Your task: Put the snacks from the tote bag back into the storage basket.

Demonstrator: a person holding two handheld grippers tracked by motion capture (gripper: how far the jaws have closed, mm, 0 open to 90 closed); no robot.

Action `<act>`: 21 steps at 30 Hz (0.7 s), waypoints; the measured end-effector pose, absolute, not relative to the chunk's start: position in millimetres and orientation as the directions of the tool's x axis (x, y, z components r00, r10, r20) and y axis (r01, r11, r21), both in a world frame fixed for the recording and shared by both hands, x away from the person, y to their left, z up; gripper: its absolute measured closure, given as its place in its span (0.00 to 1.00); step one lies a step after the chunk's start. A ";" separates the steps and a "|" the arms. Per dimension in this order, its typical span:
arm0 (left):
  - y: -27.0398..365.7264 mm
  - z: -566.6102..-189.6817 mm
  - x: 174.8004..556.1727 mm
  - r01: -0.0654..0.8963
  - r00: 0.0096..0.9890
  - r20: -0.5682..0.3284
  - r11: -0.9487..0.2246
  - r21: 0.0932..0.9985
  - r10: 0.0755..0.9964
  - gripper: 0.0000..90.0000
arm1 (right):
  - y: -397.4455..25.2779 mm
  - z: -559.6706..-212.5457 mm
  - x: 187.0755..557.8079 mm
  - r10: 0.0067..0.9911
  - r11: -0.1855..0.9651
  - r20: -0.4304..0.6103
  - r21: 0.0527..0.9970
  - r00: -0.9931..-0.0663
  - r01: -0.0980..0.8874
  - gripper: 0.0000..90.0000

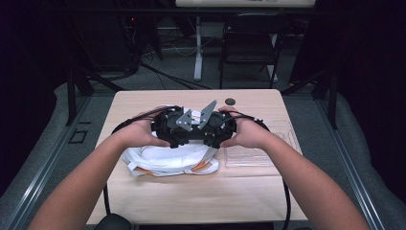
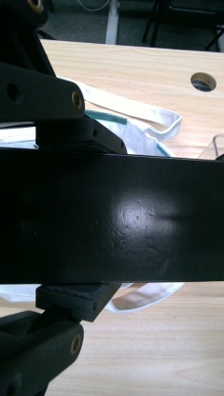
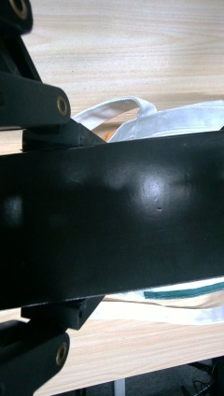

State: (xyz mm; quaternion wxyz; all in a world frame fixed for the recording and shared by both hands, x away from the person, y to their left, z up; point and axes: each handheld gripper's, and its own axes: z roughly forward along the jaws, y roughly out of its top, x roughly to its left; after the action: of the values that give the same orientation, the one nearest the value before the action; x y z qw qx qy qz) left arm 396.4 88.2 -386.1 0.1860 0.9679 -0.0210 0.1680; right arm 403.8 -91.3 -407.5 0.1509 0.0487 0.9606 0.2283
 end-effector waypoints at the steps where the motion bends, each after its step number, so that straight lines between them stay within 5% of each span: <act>1: 88.6 -385.3 396.3 -0.098 0.944 0.329 -0.928 0.359 0.027 0.45 | -91.6 -406.4 404.3 0.156 0.897 -0.268 0.442 -0.951 0.023 0.45; 21: 123.6 -363.9 395.6 -0.005 0.931 0.327 -0.889 0.457 0.163 0.39 | -100.8 -411.0 410.2 0.176 0.909 -0.277 0.414 -0.944 0.048 0.46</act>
State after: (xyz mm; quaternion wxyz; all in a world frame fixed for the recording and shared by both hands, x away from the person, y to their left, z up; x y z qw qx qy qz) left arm 395.6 123.6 -363.9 0.2316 0.9549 0.0412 0.1812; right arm 410.2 -100.8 -411.0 0.1562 0.0580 0.9645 0.2050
